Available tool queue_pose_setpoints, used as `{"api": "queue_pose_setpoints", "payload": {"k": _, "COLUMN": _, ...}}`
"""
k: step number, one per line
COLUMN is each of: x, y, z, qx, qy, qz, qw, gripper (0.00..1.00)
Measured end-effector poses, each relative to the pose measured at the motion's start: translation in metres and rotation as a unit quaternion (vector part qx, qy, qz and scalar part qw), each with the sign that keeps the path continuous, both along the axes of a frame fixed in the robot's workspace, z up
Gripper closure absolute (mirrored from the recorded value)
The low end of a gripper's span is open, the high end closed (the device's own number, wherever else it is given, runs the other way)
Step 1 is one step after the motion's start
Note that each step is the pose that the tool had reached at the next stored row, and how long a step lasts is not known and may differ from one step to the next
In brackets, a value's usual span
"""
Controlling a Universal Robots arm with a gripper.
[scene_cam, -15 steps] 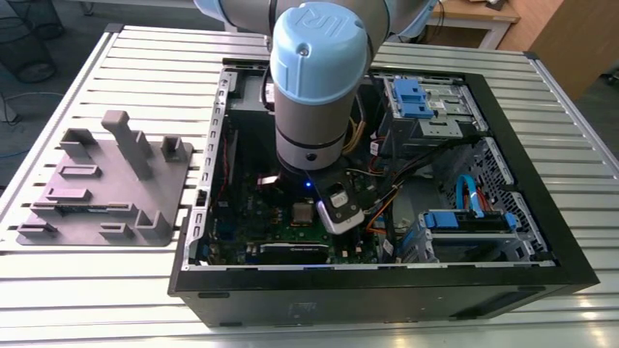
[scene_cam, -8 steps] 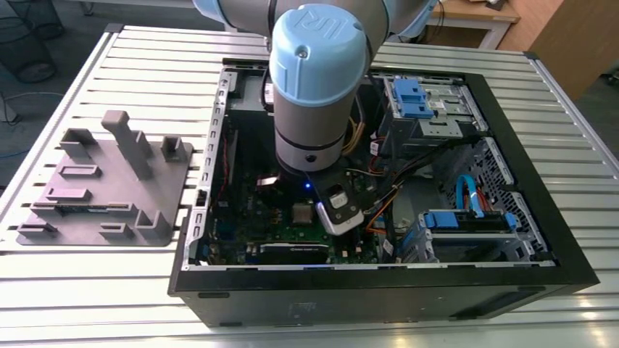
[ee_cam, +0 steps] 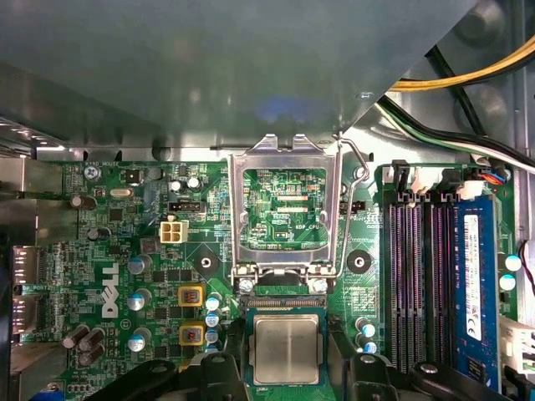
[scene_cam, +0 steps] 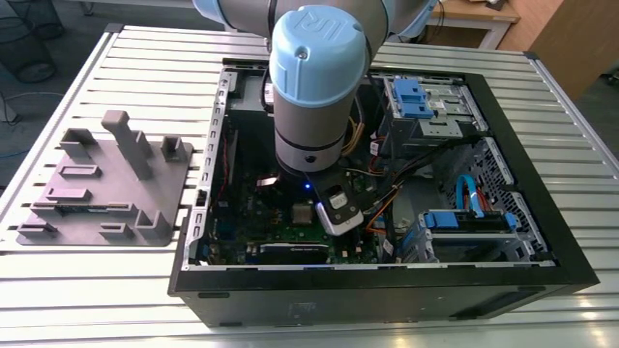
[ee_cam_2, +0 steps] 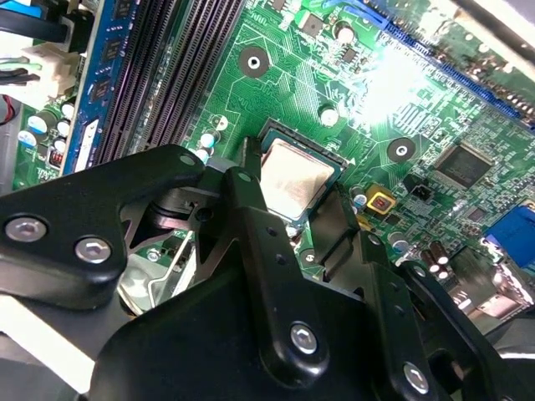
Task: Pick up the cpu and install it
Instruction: 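Place the cpu into insertion slot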
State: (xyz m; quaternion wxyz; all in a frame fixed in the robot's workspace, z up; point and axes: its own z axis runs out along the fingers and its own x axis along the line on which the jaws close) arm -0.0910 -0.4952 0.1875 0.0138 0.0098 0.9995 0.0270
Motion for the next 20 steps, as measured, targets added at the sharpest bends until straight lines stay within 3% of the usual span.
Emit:
{"api": "queue_pose_setpoints", "payload": {"k": 9, "x": 0.0000, "y": 0.0000, "z": -0.0013, "qx": 0.0000, "qy": 0.0000, "qz": 0.000, "qw": 1.00000, "gripper": 0.53}}
{"api": "queue_pose_setpoints", "payload": {"k": 12, "x": 0.0002, "y": 0.0001, "z": -0.0016, "qx": 0.0002, "qy": -0.0001, "qz": 0.000, "qw": 1.00000, "gripper": 0.52}}
{"api": "queue_pose_setpoints", "payload": {"k": 13, "x": 0.0001, "y": 0.0001, "z": -0.0016, "qx": 0.0002, "qy": -0.0001, "qz": 0.000, "qw": 1.00000, "gripper": 0.46}}
{"api": "queue_pose_setpoints", "payload": {"k": 20, "x": 0.0000, "y": 0.0000, "z": -0.0015, "qx": 0.0000, "qy": 0.0000, "qz": 0.000, "qw": 1.00000, "gripper": 0.46}}
